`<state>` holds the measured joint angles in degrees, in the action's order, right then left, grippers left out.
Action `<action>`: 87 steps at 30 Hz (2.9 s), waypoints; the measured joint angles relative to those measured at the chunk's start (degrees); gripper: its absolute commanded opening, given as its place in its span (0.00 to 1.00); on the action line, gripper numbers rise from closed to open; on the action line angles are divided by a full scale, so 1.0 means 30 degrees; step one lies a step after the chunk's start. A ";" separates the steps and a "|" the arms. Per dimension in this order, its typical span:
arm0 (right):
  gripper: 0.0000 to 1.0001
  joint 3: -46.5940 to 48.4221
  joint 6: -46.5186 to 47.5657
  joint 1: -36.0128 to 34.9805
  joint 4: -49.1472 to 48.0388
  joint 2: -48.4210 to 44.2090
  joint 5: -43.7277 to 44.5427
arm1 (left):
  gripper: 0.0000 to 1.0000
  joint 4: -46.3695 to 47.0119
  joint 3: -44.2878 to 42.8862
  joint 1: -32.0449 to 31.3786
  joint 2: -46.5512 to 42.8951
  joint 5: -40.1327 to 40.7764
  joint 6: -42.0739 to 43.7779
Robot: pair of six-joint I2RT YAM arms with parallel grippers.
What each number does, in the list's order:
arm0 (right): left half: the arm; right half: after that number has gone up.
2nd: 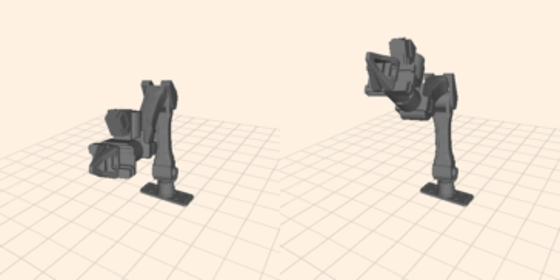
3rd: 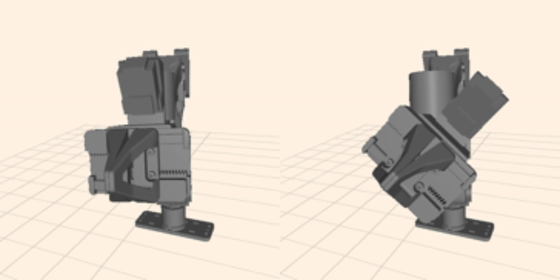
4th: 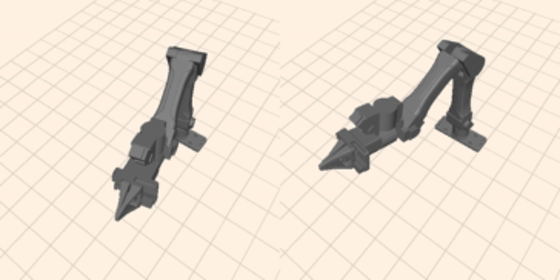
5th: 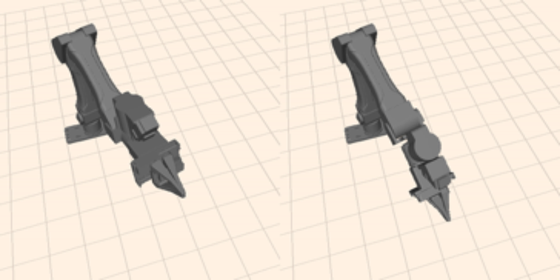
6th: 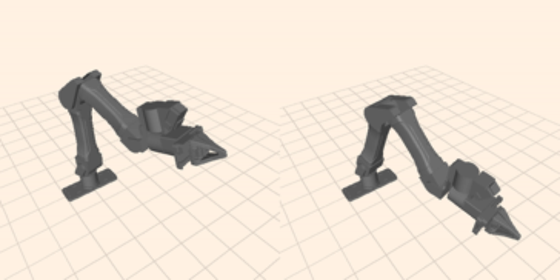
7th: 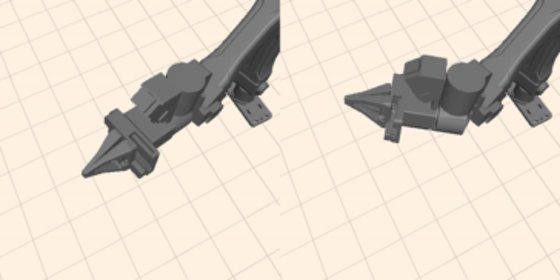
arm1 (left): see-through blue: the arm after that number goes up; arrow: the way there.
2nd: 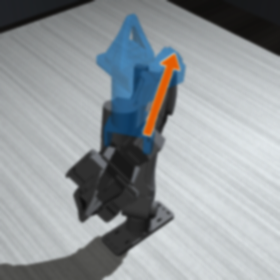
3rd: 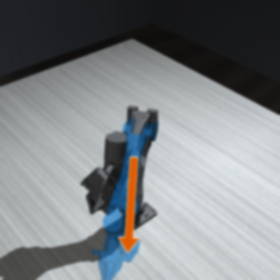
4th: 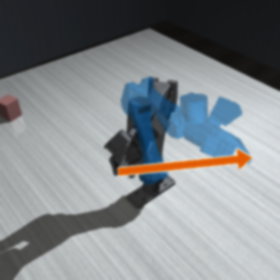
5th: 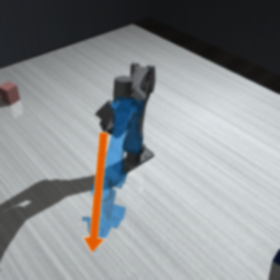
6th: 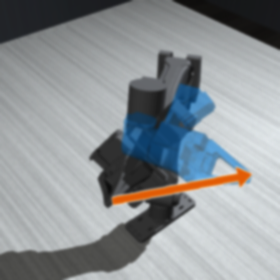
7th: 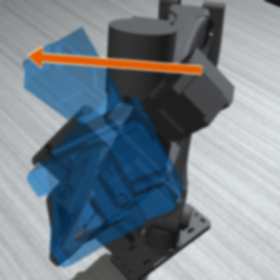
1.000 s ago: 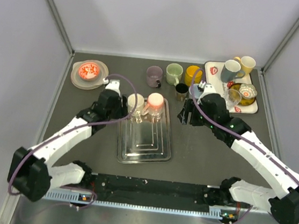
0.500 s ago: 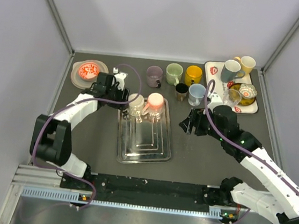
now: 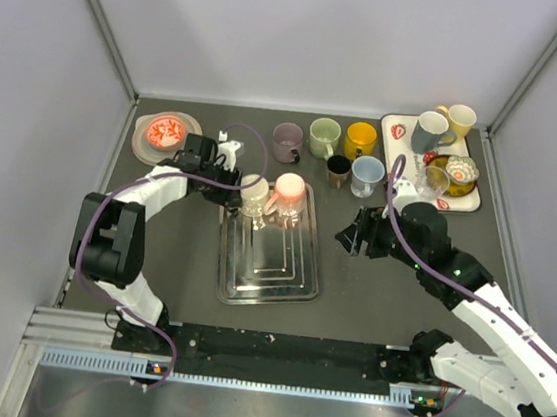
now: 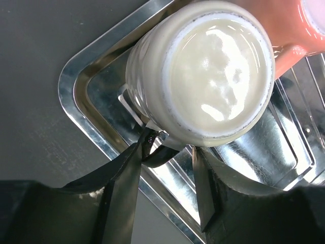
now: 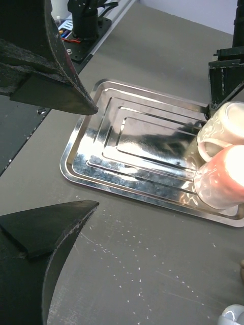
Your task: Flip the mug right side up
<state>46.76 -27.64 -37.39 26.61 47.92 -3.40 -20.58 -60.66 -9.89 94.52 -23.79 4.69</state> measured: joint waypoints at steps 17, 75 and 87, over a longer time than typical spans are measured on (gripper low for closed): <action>0.68 -0.0590 -0.0313 0.0000 -0.0284 0.0488 -0.0546 | 0.41 0.0131 0.1158 -0.0656 -0.1712 -0.0430 -0.0087; 0.67 -0.2637 -0.2703 -0.0248 -0.2084 0.0109 -0.2499 | 0.00 -0.3993 0.3177 -0.5778 -1.0010 0.5610 -0.3614; 0.67 -0.3169 -0.3526 -0.0911 -0.2951 0.0109 -0.2747 | 0.00 -0.0124 0.6586 -0.6164 -1.0790 0.6251 -0.5268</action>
<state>37.26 -38.22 -40.12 17.76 48.25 -11.64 -20.95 -40.91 -28.38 62.15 -5.04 -11.11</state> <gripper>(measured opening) 0.675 0.208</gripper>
